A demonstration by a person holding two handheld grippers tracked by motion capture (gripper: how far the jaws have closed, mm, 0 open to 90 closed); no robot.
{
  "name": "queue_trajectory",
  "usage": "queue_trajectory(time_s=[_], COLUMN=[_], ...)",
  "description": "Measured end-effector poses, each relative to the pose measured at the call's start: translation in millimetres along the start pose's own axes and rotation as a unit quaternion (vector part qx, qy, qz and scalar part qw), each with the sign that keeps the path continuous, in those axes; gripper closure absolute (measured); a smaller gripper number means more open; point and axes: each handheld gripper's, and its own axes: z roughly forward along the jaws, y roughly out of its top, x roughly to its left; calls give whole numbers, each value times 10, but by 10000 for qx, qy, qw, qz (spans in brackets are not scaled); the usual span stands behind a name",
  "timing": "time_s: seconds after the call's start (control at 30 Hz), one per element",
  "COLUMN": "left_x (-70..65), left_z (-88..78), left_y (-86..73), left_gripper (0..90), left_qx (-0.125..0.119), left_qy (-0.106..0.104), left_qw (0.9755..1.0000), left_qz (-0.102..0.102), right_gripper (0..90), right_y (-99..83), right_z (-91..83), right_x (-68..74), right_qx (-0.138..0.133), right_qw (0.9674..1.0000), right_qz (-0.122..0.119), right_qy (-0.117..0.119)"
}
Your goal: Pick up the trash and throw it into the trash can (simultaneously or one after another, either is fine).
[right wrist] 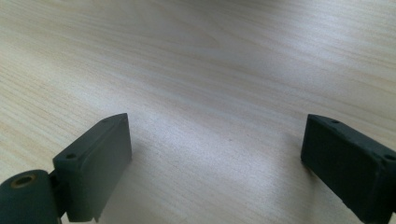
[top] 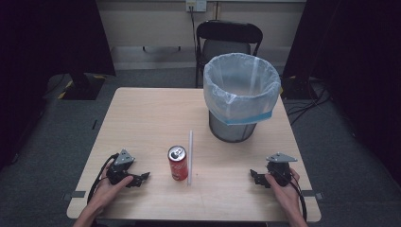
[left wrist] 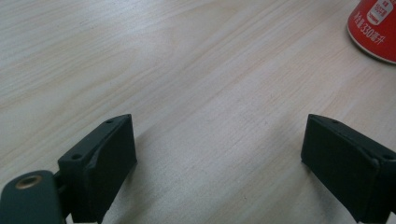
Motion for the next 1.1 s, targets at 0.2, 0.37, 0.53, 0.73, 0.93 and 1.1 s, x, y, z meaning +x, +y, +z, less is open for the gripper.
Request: queue_trajectory(time_s=[0.2,0.37,0.53,0.73,0.93,1.1], left_x=[-1,-3,8,-30,-107,-191], left_z=[3,-15,-48,-111,-158,-218], left_y=[2,16,19,63,120,199], left_gripper=[97,116,161,210,210,222], left_qx=[0,90,117,-89,-402,-739], left_qy=[-51,-60,-125,-198,-472,-759], left_qw=[10000,9999,9998,9998,9980,9942], left_qz=[-46,-64,-83,-22,-101,-184], right_gripper=[79,79,79,79,79,78], right_y=[0,0,1,1,1,1], right_z=[0,0,-1,-1,-1,1], right_x=[0,0,0,0,1,-3], right_qx=[0,0,6,6,10,-1], right_qw=[10000,10000,10000,10000,10000,10000], right_qz=[-1,-1,-4,-3,7,-17], right_qy=[0,1,-10,-9,-8,0])
